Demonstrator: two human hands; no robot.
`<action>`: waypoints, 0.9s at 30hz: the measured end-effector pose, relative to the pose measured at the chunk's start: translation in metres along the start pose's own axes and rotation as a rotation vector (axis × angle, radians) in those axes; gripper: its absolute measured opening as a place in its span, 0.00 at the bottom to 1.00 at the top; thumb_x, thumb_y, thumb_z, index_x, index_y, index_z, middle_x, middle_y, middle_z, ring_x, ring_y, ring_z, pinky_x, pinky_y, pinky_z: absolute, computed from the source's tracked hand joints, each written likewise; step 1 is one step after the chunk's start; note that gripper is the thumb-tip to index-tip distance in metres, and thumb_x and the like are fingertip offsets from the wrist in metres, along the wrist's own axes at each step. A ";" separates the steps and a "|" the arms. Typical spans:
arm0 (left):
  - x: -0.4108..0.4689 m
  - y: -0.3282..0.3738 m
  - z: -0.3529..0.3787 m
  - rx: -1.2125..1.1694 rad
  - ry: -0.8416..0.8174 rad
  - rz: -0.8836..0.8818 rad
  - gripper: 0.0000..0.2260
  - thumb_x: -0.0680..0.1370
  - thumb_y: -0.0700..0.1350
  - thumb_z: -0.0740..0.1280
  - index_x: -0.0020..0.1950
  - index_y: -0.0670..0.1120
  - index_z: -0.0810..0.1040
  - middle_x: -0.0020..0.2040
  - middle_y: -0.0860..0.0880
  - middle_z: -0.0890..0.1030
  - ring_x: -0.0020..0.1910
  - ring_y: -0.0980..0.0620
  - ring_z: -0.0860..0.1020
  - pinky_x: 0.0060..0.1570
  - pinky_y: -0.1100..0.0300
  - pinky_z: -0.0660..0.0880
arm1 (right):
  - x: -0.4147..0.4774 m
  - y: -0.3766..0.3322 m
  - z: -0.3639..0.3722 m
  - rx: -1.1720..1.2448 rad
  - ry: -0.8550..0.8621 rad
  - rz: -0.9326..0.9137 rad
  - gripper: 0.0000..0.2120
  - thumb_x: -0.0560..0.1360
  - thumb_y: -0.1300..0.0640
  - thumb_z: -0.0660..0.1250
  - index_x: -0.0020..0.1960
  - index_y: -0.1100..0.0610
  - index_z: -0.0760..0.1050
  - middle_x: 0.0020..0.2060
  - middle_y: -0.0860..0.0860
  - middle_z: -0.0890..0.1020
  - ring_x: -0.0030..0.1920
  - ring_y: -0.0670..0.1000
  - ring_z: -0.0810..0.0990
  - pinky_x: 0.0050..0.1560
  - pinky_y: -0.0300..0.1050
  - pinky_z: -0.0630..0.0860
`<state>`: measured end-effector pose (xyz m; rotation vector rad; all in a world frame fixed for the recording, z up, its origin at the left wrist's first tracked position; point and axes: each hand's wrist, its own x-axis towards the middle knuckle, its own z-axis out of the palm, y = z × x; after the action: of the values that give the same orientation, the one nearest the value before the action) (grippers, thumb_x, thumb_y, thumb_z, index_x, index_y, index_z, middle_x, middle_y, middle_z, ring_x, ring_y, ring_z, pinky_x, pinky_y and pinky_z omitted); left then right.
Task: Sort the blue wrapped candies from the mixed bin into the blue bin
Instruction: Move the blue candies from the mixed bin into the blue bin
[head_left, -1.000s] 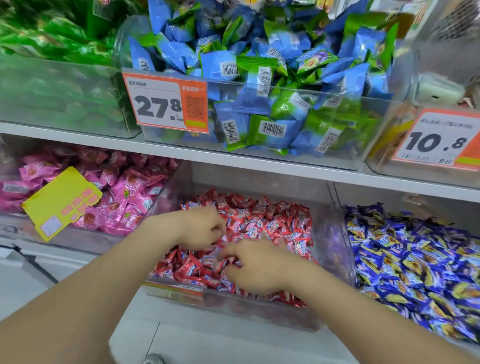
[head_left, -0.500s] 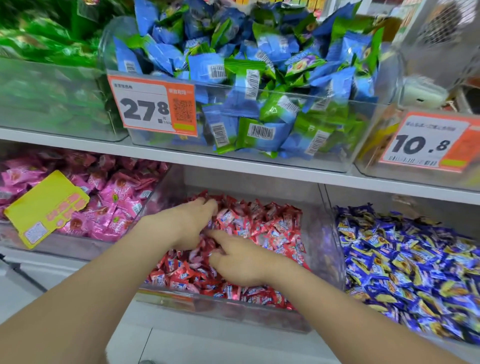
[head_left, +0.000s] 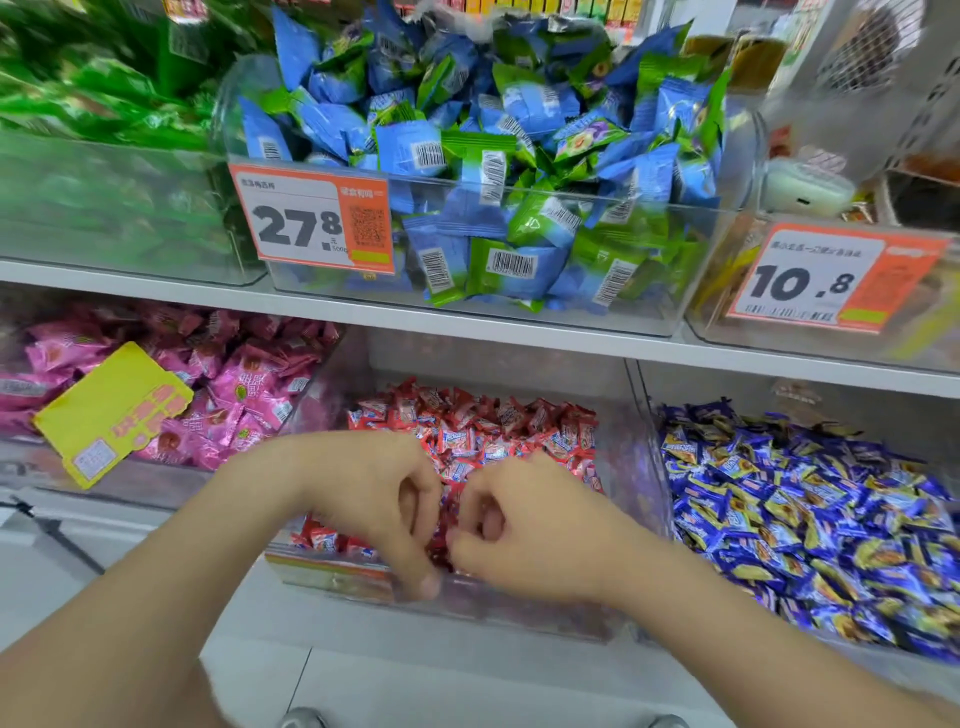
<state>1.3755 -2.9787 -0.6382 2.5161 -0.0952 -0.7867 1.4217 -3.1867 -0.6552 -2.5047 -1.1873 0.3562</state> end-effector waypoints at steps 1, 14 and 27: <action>-0.005 0.001 0.005 0.036 -0.054 -0.018 0.20 0.62 0.58 0.85 0.45 0.51 0.84 0.38 0.55 0.86 0.35 0.57 0.81 0.43 0.52 0.81 | -0.015 -0.003 -0.002 -0.038 -0.069 -0.023 0.12 0.70 0.43 0.68 0.47 0.49 0.81 0.38 0.45 0.82 0.42 0.47 0.80 0.45 0.47 0.80; -0.005 0.020 0.016 0.580 0.591 -0.100 0.05 0.70 0.49 0.71 0.43 0.56 0.77 0.43 0.59 0.82 0.49 0.56 0.80 0.47 0.57 0.71 | -0.037 0.025 0.000 -0.498 0.119 0.082 0.17 0.74 0.68 0.66 0.58 0.51 0.75 0.54 0.53 0.83 0.56 0.61 0.83 0.44 0.51 0.70; 0.030 0.111 0.057 0.437 0.829 0.476 0.01 0.75 0.49 0.66 0.45 0.55 0.77 0.42 0.57 0.75 0.44 0.52 0.74 0.46 0.51 0.74 | -0.125 0.090 -0.031 0.076 0.609 -0.005 0.12 0.67 0.62 0.63 0.45 0.48 0.74 0.43 0.42 0.74 0.46 0.43 0.73 0.45 0.40 0.69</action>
<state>1.3780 -3.1070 -0.6405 2.8264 -0.5963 0.5299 1.4187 -3.3442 -0.6540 -2.2874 -0.9037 -0.3405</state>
